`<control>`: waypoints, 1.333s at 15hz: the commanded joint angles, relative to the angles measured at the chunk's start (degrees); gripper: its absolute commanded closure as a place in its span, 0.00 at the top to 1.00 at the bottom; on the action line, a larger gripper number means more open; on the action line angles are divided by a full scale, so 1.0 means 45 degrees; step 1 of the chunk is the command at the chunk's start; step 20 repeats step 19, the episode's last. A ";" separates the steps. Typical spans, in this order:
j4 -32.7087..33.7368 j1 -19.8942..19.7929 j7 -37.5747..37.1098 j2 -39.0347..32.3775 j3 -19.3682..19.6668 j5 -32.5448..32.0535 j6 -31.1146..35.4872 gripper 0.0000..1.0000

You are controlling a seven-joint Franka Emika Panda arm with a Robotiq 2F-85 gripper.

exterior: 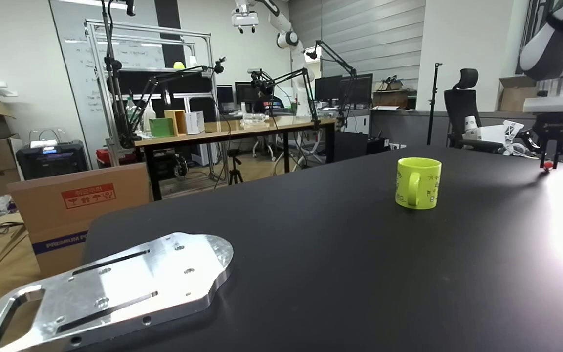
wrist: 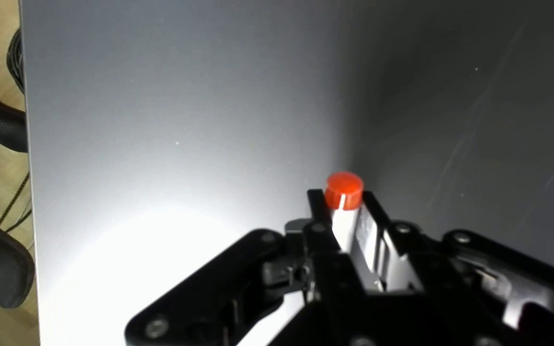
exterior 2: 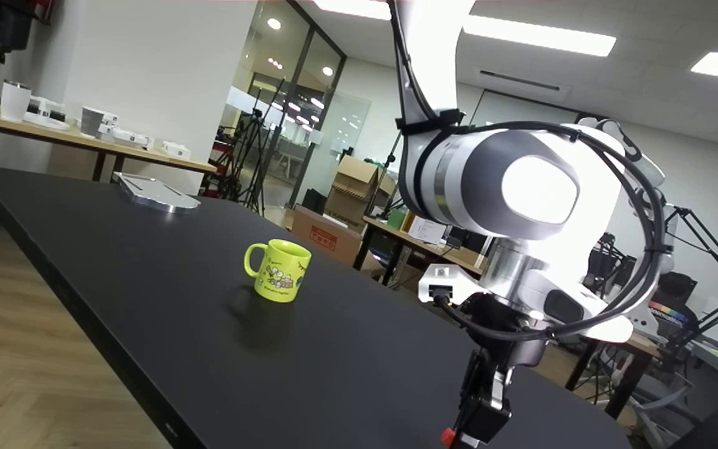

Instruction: Remove the red marker from the yellow mug and put it on the table

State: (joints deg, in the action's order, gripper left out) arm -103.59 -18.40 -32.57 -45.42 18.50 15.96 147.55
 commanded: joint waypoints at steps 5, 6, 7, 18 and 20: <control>0.0237 0.0297 -0.0322 -0.0093 0.0375 -0.0163 -0.0579 0.51; 0.0183 0.0321 -0.0312 0.0063 0.0413 -0.0201 -0.0852 0.58; 0.0140 0.0368 -0.0327 0.0179 0.0480 -0.0232 -0.1060 0.66; 0.0115 0.0353 -0.0063 0.0912 0.0655 -0.0490 -0.2448 1.00; 0.0114 0.0358 -0.0061 0.0839 0.0649 -0.0487 -0.2425 1.00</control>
